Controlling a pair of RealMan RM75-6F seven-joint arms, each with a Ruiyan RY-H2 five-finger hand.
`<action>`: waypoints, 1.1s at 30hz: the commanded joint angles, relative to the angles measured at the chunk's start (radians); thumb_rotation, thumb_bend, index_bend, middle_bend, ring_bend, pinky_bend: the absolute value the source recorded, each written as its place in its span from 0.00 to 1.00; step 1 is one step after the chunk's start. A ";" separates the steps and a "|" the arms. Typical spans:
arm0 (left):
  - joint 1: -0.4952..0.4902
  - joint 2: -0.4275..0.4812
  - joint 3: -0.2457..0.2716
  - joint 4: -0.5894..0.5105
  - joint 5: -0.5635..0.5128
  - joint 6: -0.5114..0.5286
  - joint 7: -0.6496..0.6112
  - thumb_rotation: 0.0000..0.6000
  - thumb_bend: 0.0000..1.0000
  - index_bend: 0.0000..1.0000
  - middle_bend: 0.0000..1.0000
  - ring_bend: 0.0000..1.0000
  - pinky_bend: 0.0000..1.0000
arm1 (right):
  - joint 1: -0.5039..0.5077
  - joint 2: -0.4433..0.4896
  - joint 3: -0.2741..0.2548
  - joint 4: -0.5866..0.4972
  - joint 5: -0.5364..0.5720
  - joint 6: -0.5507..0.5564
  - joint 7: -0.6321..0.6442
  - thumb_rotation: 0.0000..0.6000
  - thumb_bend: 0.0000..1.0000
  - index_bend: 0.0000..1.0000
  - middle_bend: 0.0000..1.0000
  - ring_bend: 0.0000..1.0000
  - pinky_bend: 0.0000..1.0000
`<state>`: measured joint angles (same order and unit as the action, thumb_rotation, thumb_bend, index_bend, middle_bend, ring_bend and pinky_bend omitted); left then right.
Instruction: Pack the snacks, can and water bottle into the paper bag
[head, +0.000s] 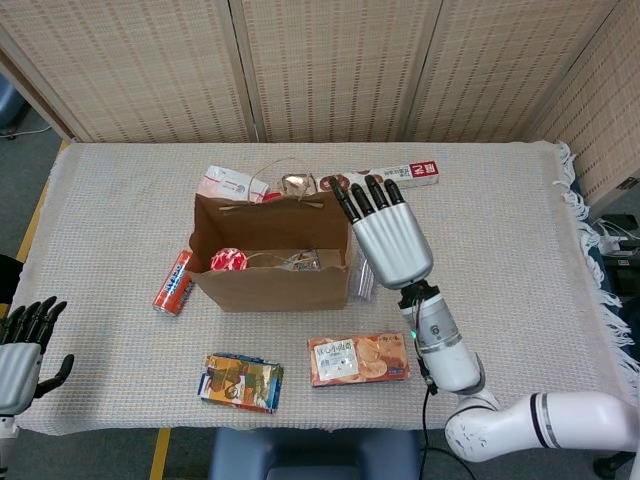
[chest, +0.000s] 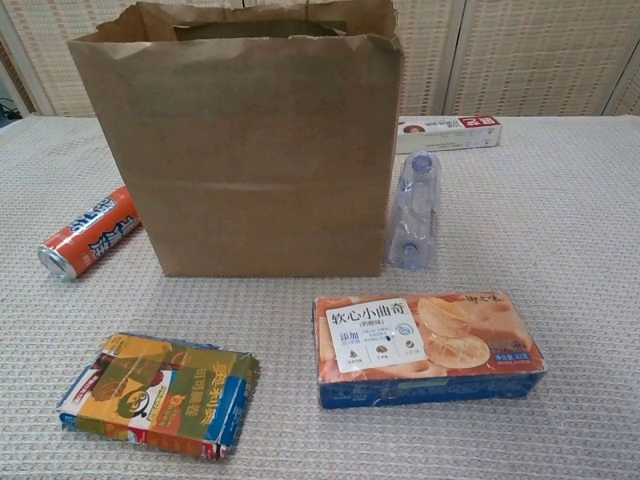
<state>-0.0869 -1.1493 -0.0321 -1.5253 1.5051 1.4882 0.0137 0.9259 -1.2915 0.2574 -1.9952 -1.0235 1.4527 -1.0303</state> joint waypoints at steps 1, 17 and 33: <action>0.000 -0.001 0.000 -0.001 -0.001 0.001 0.005 1.00 0.39 0.06 0.00 0.00 0.00 | -0.117 0.133 -0.082 -0.026 -0.079 -0.026 0.171 1.00 0.21 0.09 0.27 0.17 0.29; 0.002 -0.006 -0.004 -0.005 -0.007 0.004 0.024 1.00 0.39 0.06 0.00 0.00 0.00 | -0.099 0.078 -0.223 0.260 -0.072 -0.351 0.098 1.00 0.01 0.00 0.19 0.10 0.21; -0.001 0.001 -0.002 -0.001 -0.003 -0.003 -0.003 1.00 0.39 0.06 0.00 0.00 0.00 | 0.031 -0.125 -0.280 0.461 -0.001 -0.545 -0.155 1.00 0.00 0.00 0.15 0.05 0.12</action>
<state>-0.0875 -1.1479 -0.0340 -1.5263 1.5022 1.4849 0.0102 0.9479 -1.4019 -0.0189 -1.5488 -1.0342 0.9184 -1.1770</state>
